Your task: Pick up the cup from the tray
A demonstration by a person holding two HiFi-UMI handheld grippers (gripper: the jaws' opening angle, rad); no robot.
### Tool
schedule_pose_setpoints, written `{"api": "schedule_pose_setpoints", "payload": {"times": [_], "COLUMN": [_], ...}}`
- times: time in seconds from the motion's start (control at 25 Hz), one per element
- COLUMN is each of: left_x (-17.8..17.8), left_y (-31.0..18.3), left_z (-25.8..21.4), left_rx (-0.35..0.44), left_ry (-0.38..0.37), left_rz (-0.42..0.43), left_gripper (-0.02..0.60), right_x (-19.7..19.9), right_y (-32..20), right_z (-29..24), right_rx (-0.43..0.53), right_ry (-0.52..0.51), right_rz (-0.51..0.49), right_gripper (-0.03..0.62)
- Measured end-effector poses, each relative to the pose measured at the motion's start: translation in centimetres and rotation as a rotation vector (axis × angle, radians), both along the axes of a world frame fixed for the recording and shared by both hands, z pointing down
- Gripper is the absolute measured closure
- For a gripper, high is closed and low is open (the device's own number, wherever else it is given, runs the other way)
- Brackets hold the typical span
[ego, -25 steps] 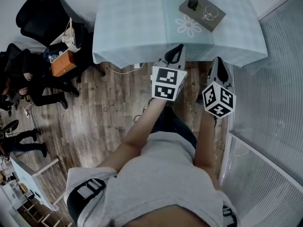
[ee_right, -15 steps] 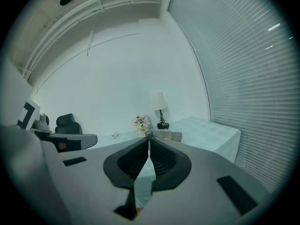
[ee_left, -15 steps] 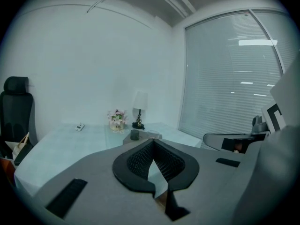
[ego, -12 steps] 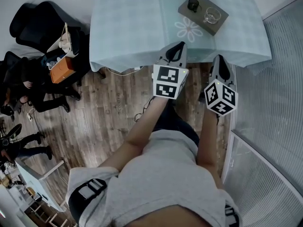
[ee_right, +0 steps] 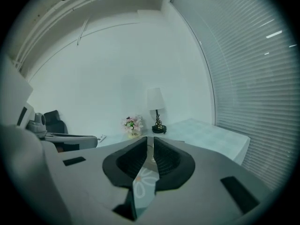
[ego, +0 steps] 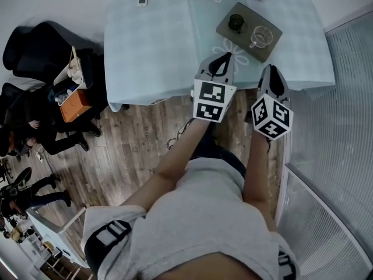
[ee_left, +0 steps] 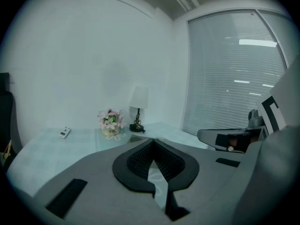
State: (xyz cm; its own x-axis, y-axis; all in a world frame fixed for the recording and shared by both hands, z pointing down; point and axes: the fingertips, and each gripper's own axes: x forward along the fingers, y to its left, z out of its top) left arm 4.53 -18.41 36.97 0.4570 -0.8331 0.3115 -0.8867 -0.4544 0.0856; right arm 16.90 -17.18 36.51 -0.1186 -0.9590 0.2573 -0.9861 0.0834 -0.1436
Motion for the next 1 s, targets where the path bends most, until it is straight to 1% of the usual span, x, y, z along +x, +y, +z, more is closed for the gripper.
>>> {"api": "schedule_pose_setpoints", "payload": {"times": [0.32, 0.36, 0.44, 0.56, 0.68, 0.8, 1.0], "left_x": [0.5, 0.4, 0.3, 0.5, 0.8, 1.0, 1.0], "left_y": [-5.9, -6.4, -7.4, -8.8, -9.8, -10.5, -11.5], "left_z": [1.7, 1.9, 2.5, 3.4, 4.0, 4.4, 5.5], "left_rx": [-0.040, -0.047, -0.063, -0.086, -0.098, -0.111, -0.135], "left_ry": [-0.009, -0.009, -0.007, -0.002, -0.002, 0.003, 0.005], "left_rz": [0.058, 0.062, 0.074, 0.093, 0.112, 0.128, 0.127], "left_gripper": [0.577, 0.577, 0.577, 0.577, 0.577, 0.577, 0.577], "right_x": [0.0, -0.1, -0.3, -0.3, -0.1, 0.1, 0.2], "right_y": [-6.1, -6.6, -7.7, -9.1, -10.2, -11.0, -12.0], "right_z": [1.5, 1.8, 2.2, 3.0, 3.8, 4.5, 6.1], "right_rx": [-0.048, -0.055, -0.069, -0.089, -0.107, -0.129, -0.173], "right_ry": [0.037, 0.040, 0.045, 0.060, 0.064, 0.070, 0.090], "right_rz": [0.033, 0.037, 0.043, 0.059, 0.075, 0.087, 0.076], "right_gripper": [0.583, 0.573, 0.453, 0.431, 0.385, 0.356, 0.318]}}
